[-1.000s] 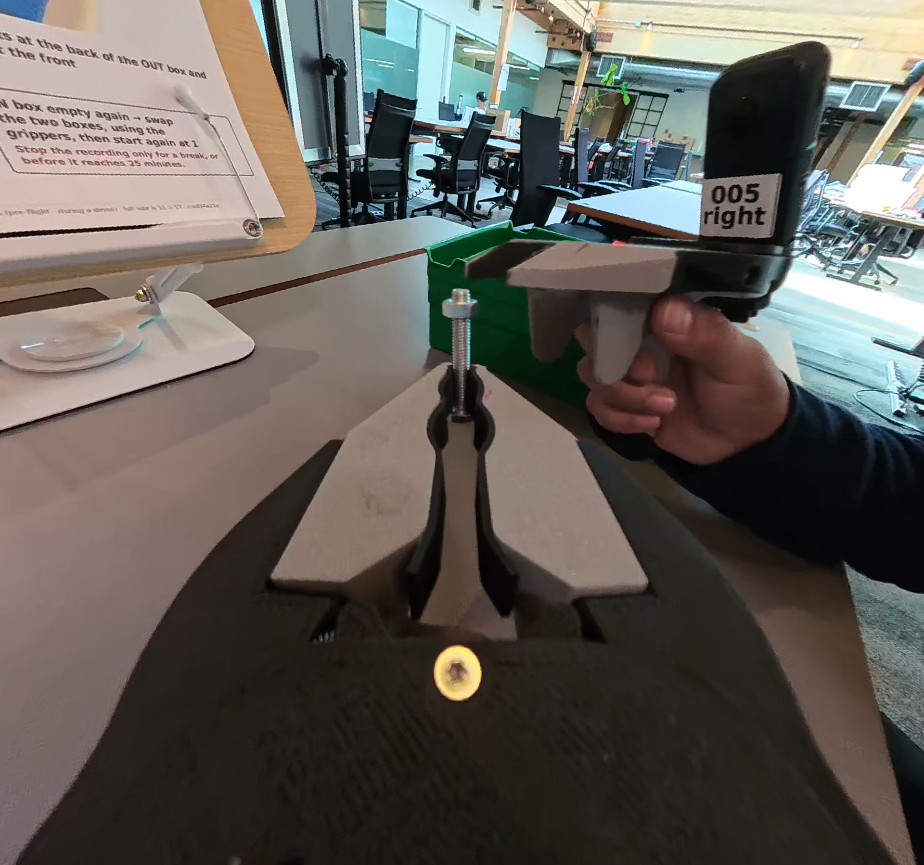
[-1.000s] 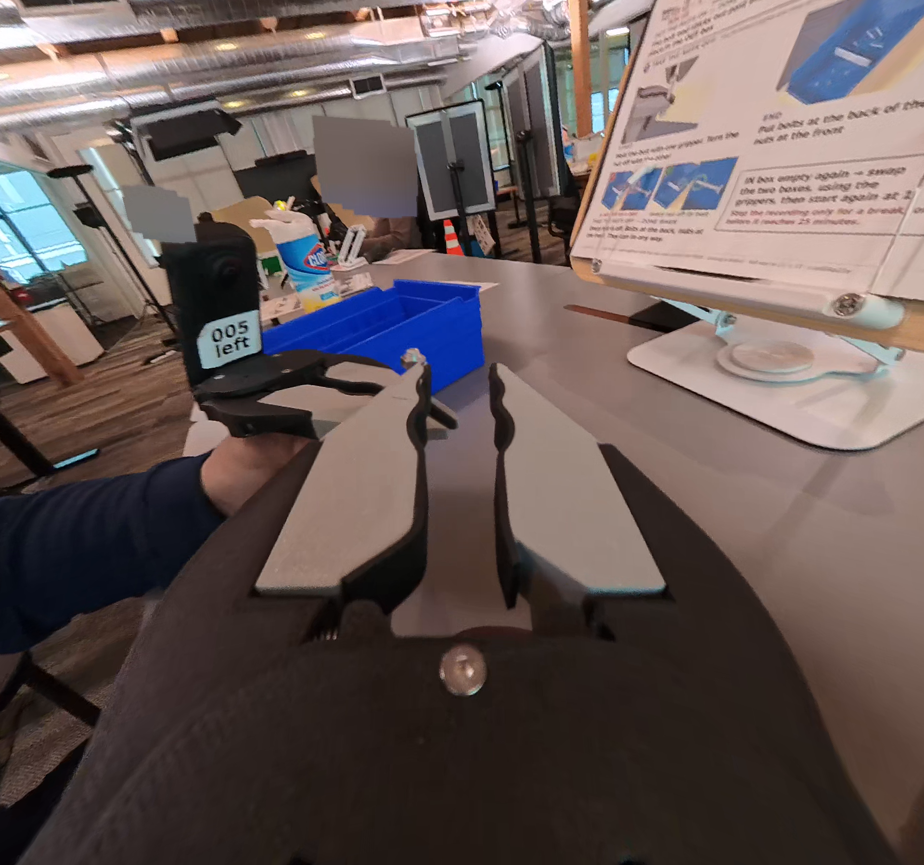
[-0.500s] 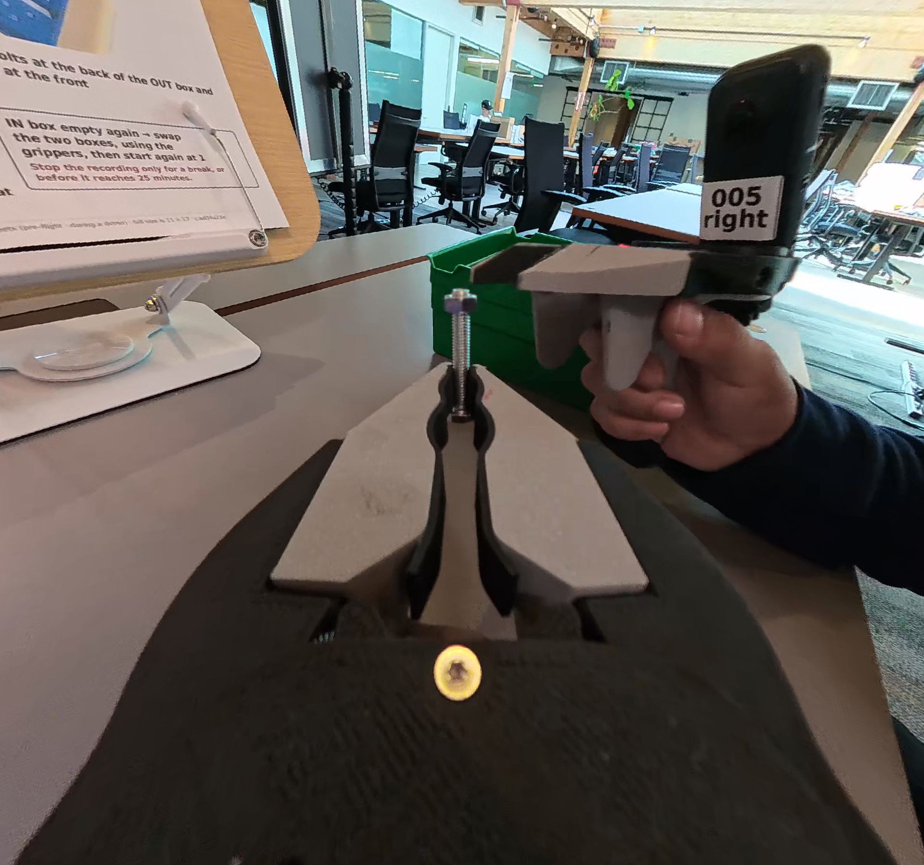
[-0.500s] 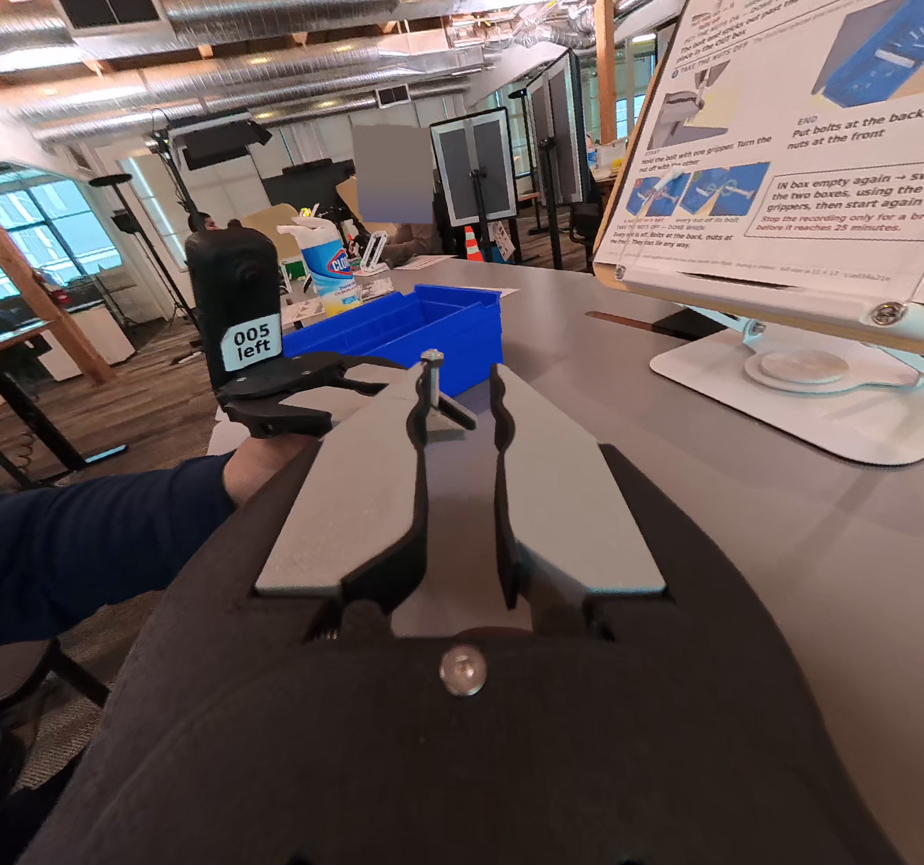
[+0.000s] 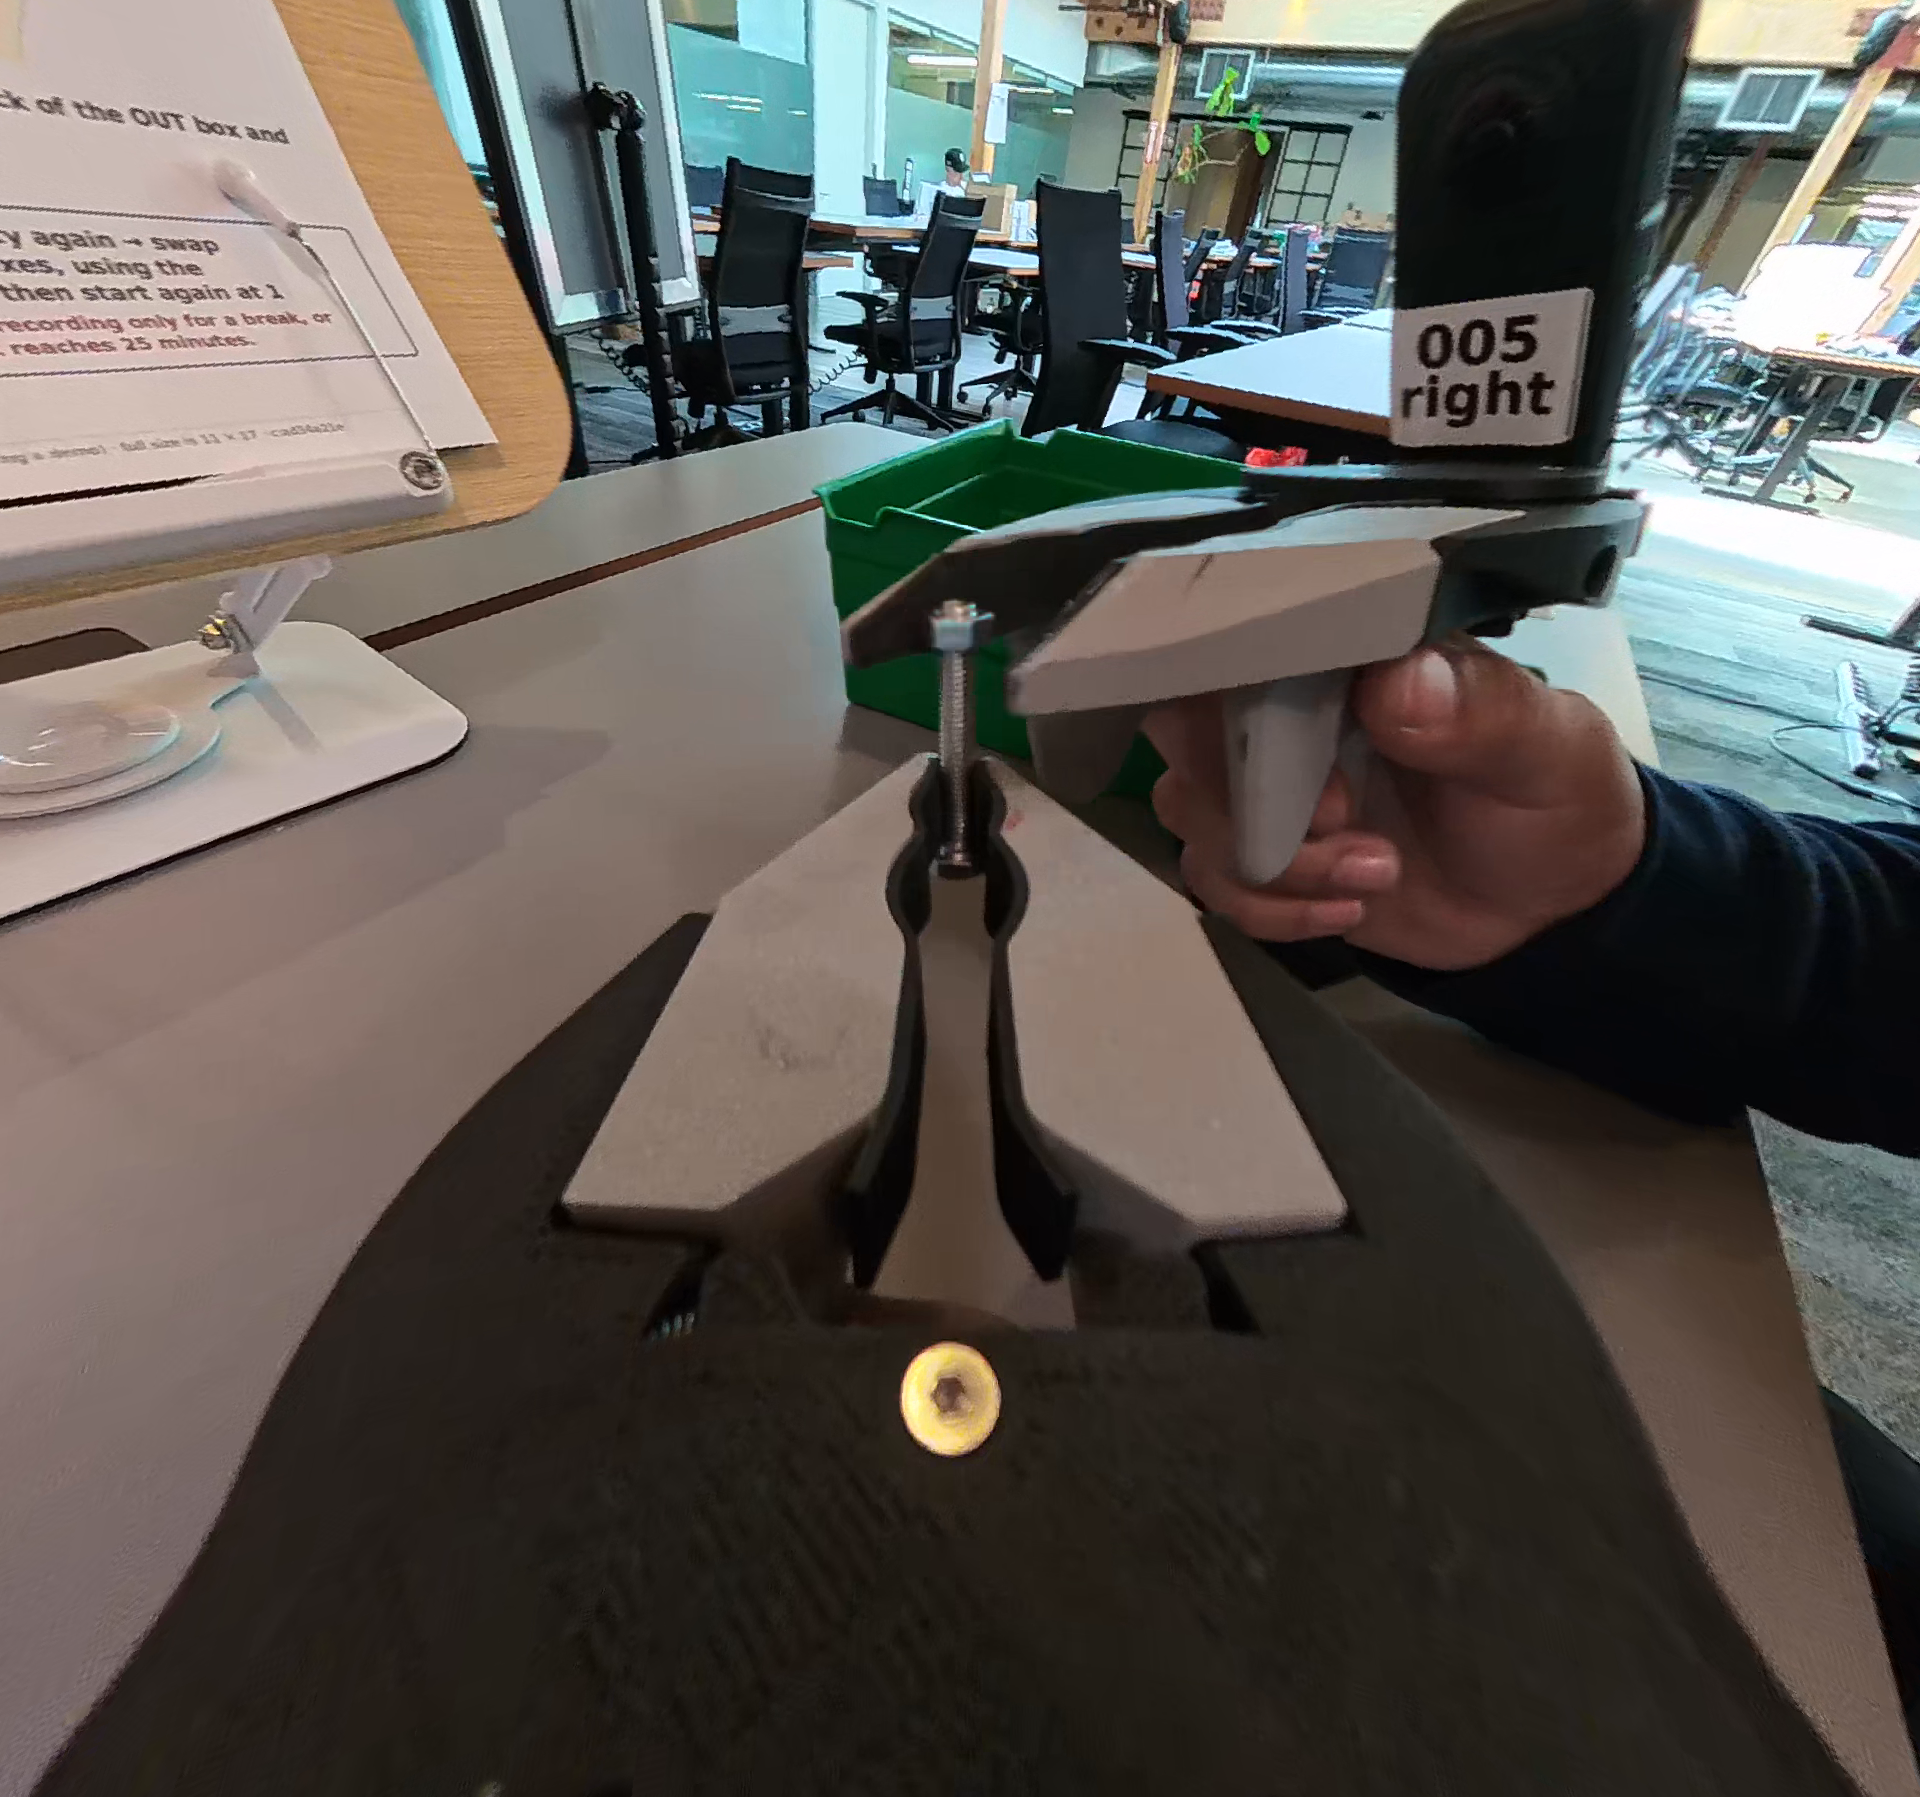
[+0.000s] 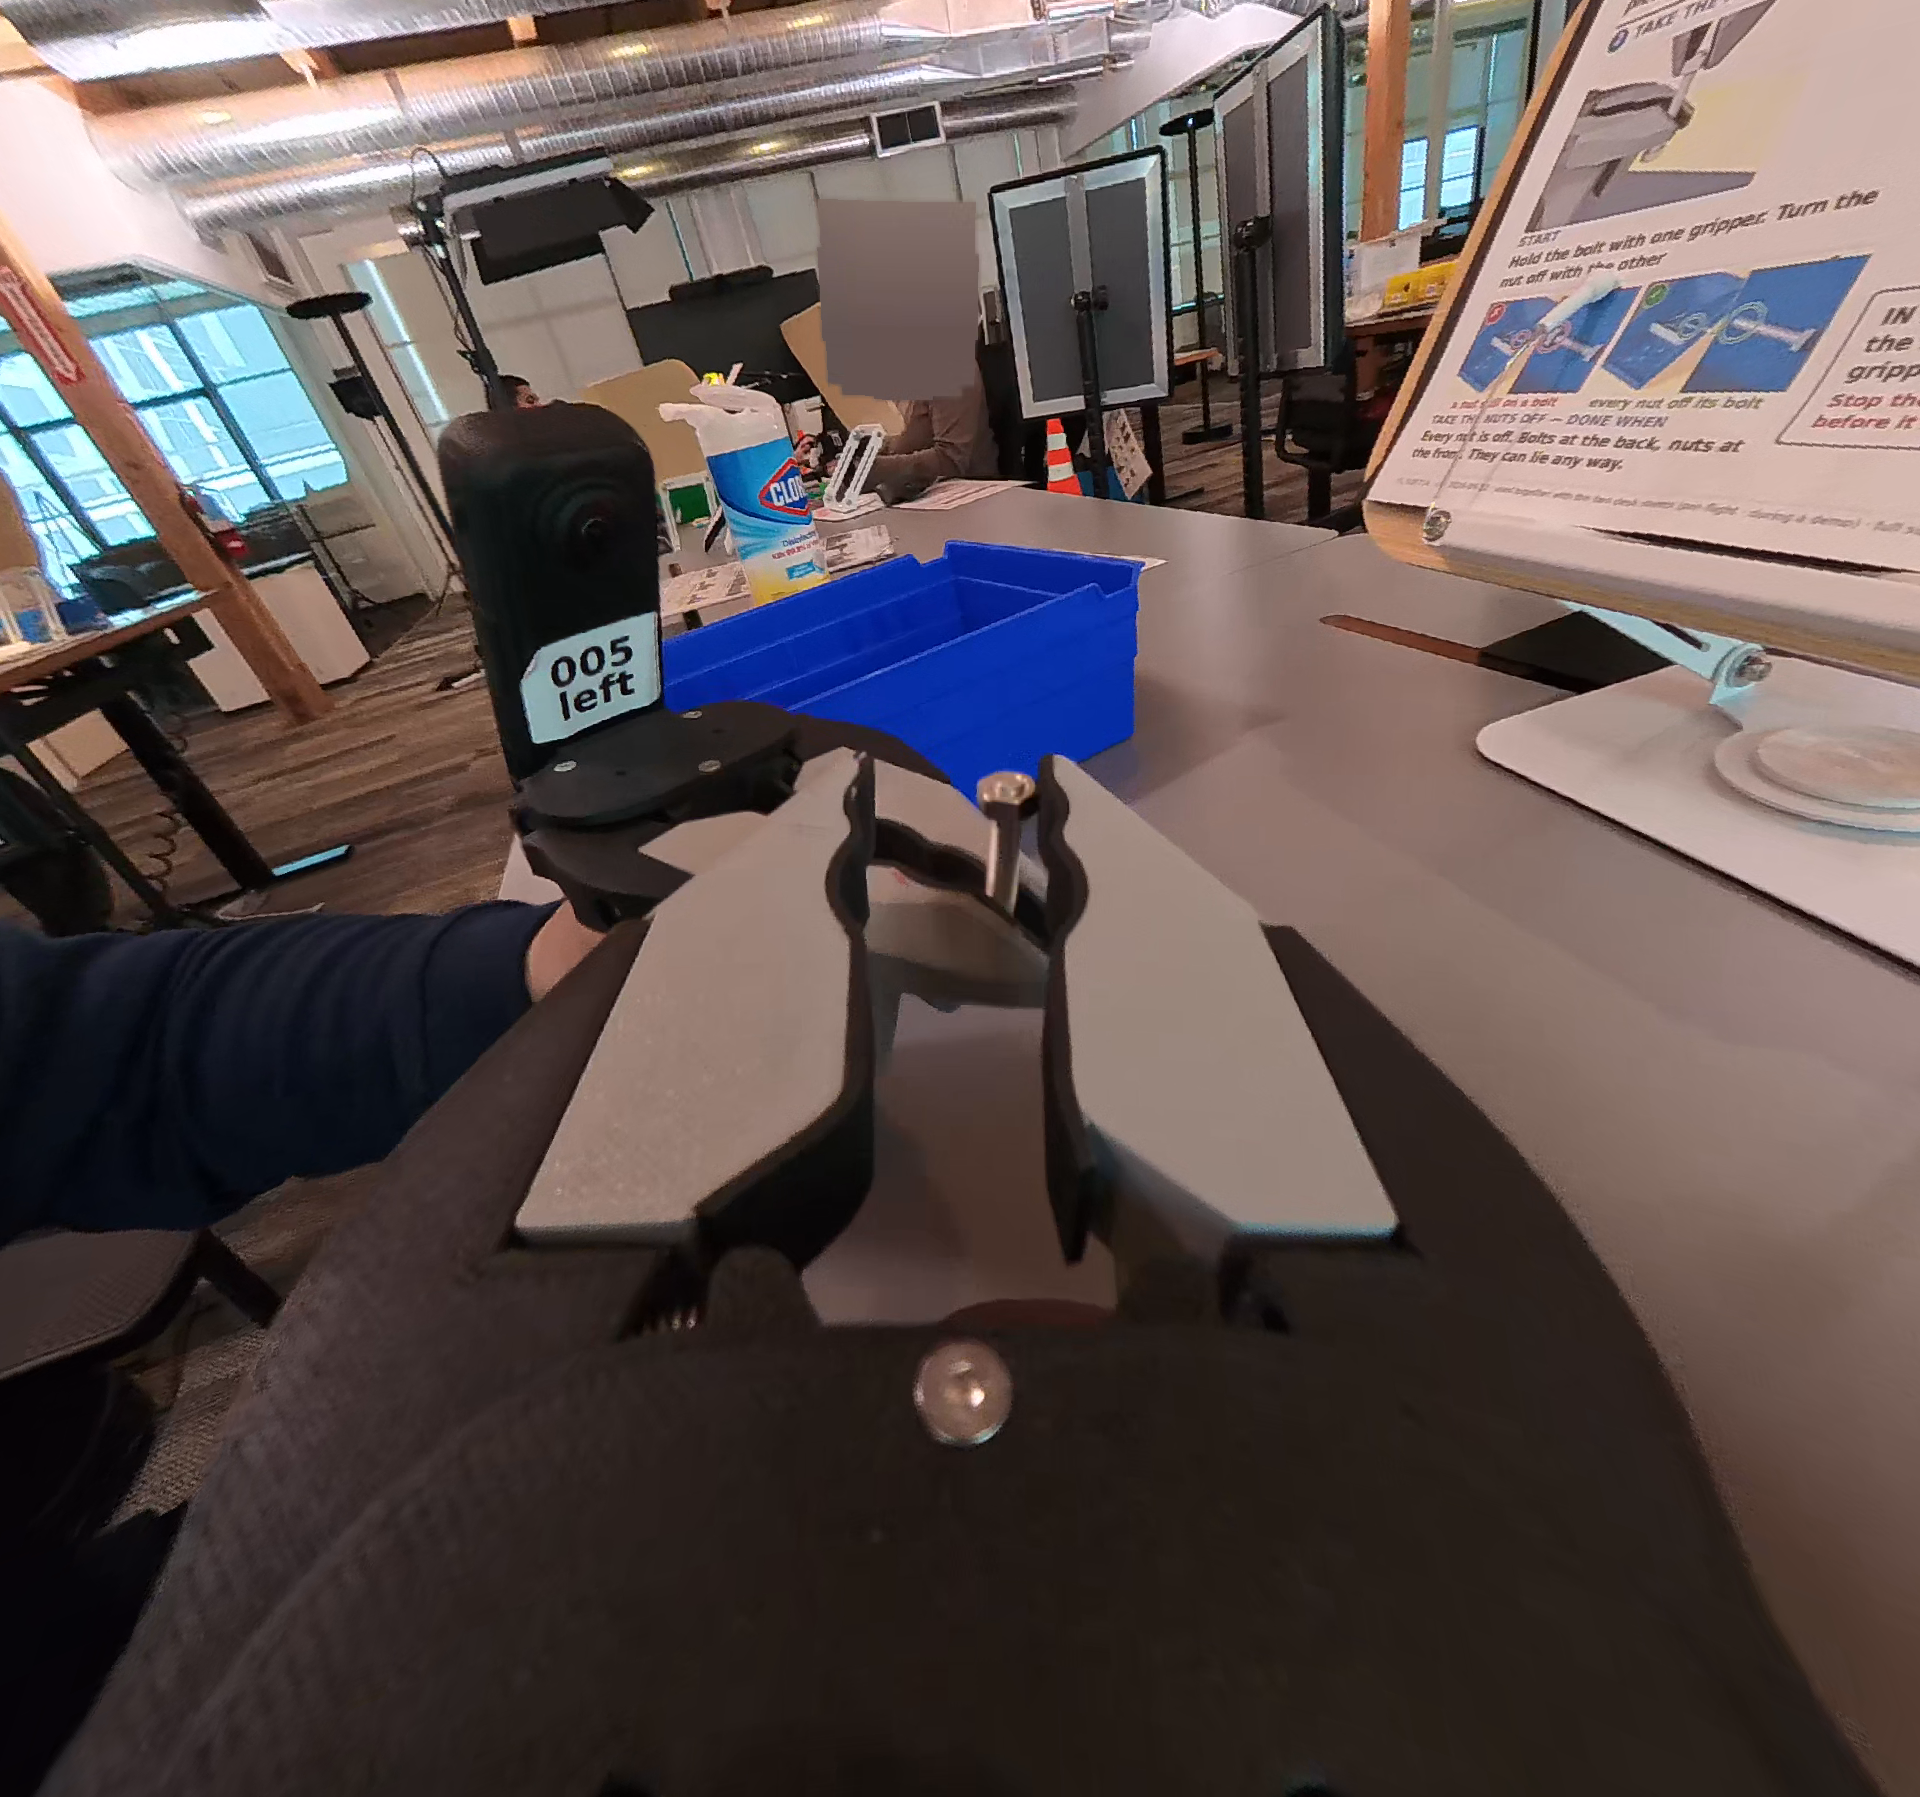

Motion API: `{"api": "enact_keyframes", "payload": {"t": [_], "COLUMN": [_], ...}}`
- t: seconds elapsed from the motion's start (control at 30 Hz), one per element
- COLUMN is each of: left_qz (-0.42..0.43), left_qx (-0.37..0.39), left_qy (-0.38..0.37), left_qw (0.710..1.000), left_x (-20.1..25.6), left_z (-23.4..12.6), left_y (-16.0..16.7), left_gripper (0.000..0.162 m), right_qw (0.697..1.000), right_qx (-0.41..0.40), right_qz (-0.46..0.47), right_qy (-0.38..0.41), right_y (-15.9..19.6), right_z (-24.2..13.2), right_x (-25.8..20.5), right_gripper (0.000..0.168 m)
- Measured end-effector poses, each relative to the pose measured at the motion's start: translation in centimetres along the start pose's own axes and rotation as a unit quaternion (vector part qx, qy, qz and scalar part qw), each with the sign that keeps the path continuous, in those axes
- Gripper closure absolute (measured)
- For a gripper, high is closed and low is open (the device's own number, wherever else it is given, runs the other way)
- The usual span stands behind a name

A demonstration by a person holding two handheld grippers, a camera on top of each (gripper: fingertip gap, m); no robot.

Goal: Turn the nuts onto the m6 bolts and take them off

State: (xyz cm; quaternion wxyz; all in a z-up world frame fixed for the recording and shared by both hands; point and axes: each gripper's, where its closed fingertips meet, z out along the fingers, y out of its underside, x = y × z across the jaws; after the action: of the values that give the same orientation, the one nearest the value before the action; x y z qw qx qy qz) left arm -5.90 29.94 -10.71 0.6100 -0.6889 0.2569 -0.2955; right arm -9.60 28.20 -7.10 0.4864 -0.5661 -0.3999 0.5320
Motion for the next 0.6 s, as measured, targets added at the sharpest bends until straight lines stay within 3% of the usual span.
{"api": "enact_keyframes", "payload": {"t": [0.4,0.6], "left_qz": [-0.012,0.017], "left_qx": [0.009,-0.012], "left_qy": [-0.023,0.008], "left_qw": [1.000,1.000], "left_x": [-1.2,1.1], "left_z": [-0.3,0.5], "left_y": [-0.3,0.6], "left_gripper": [0.160,0.160], "right_qw": [1.000,1.000], "right_qx": [0.012,-0.011], "right_qz": [0.013,-0.002], "right_qy": [0.015,-0.002], "right_y": [-0.7,0.4], "right_z": [-0.8,0.3], "right_x": [1.1,-0.2], "right_gripper": [0.145,0.143]}}
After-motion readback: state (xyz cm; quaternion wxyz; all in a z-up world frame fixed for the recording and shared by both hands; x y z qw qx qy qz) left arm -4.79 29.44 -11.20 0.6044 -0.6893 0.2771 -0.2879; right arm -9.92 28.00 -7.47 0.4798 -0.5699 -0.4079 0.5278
